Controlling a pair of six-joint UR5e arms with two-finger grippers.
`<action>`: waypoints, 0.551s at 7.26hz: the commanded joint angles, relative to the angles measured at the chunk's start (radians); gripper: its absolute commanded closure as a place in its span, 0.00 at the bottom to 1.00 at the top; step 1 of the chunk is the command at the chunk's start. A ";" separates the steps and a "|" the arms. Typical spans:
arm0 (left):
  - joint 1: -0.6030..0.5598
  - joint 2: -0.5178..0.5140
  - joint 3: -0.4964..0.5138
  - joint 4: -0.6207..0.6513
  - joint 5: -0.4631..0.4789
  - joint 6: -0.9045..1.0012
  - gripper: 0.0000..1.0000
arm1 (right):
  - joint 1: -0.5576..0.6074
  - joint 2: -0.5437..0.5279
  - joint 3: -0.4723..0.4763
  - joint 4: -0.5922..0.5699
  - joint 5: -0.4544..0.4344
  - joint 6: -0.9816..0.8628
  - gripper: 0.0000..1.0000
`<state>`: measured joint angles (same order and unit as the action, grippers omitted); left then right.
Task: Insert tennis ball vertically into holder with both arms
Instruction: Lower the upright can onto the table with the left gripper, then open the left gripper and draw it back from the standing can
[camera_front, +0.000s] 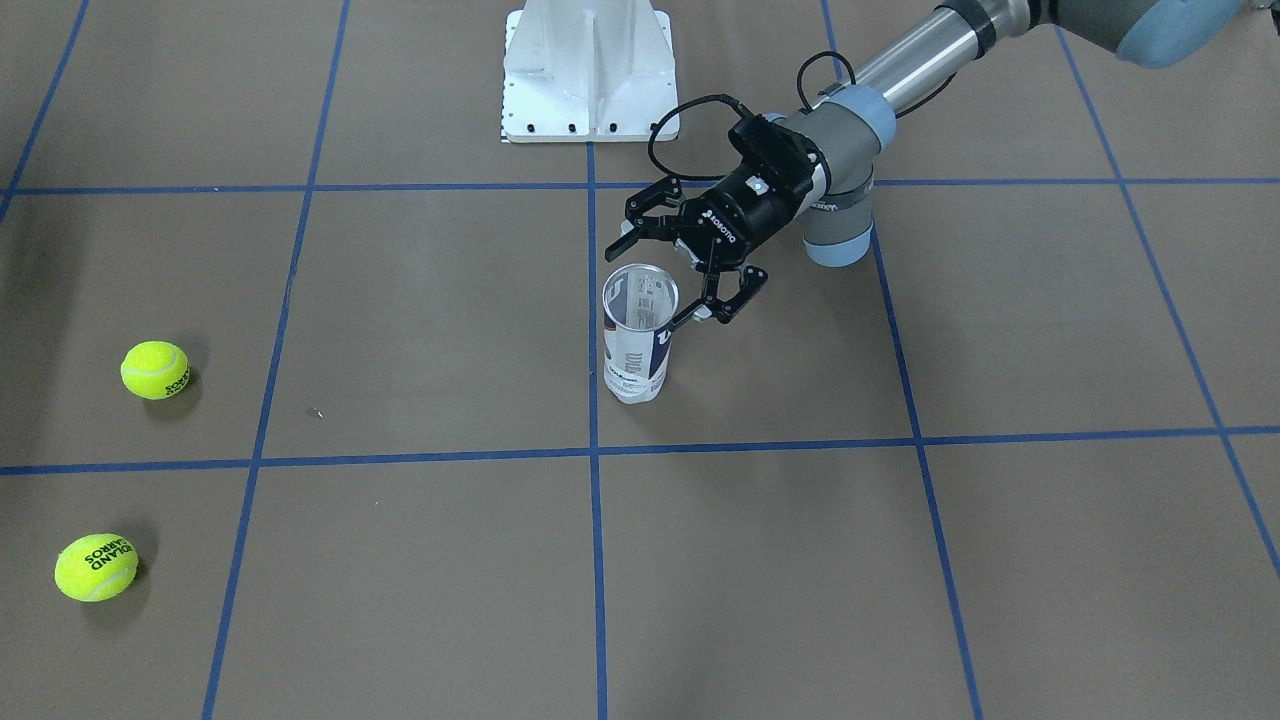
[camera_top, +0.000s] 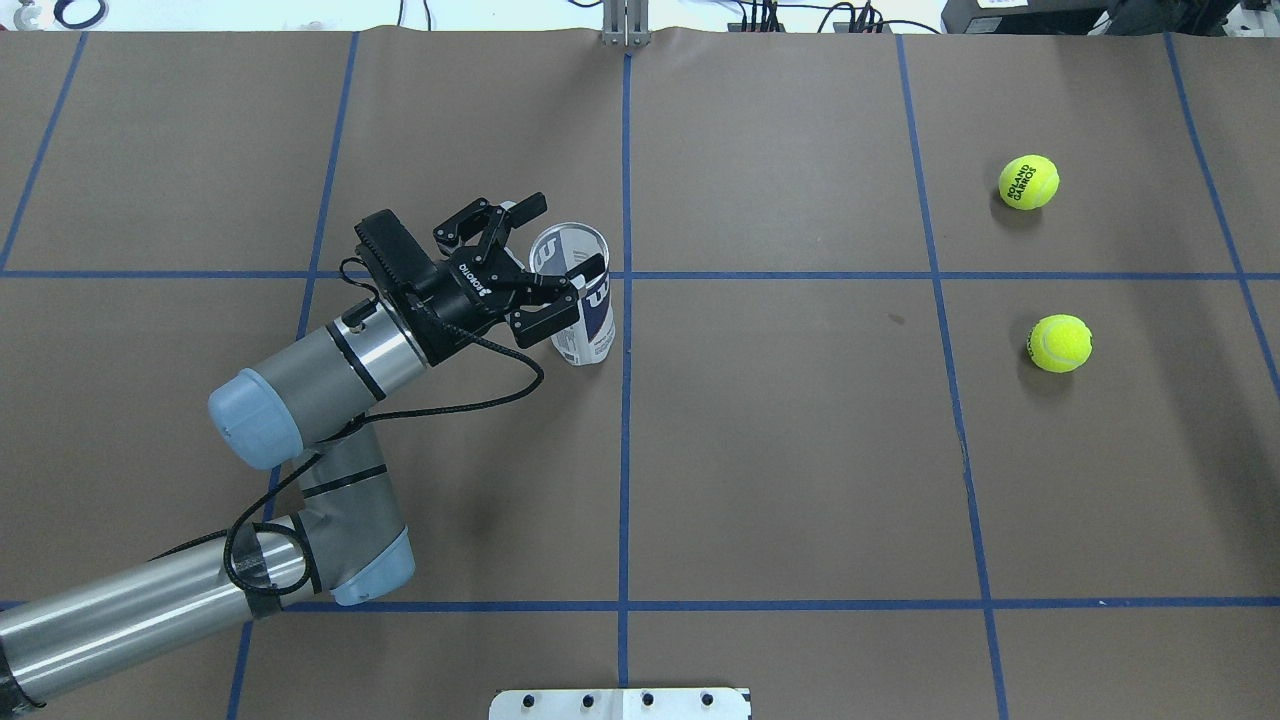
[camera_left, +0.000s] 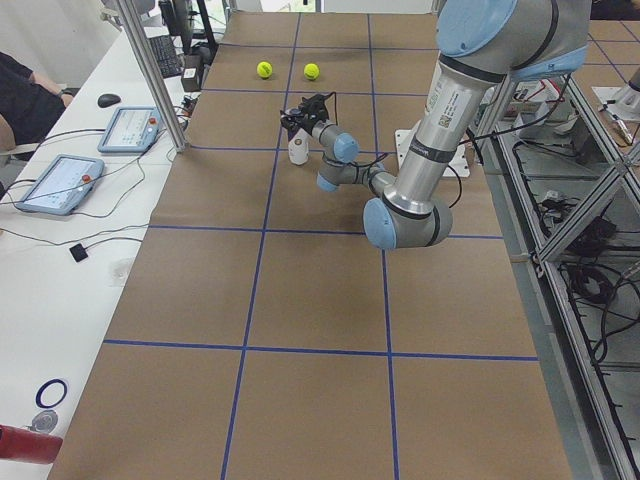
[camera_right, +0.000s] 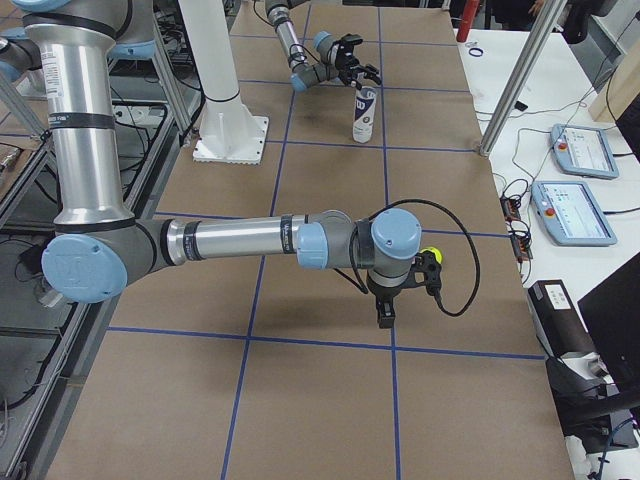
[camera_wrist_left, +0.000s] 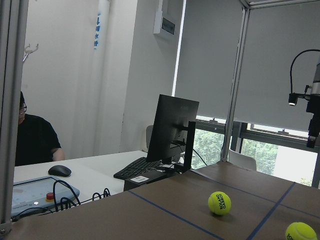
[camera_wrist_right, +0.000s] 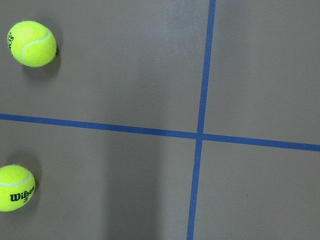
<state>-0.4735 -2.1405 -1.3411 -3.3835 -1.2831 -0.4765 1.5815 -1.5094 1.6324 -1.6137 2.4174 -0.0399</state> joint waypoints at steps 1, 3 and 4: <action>-0.022 0.054 -0.119 0.076 -0.048 -0.001 0.01 | 0.000 0.000 0.003 0.000 0.002 0.000 0.01; -0.078 0.175 -0.270 0.247 -0.161 -0.001 0.01 | 0.000 0.002 0.006 0.000 0.003 0.002 0.01; -0.111 0.245 -0.298 0.292 -0.236 -0.001 0.01 | 0.000 0.002 0.012 -0.002 0.003 0.003 0.01</action>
<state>-0.5470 -1.9771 -1.5839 -3.1653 -1.4359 -0.4771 1.5815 -1.5085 1.6388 -1.6141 2.4200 -0.0385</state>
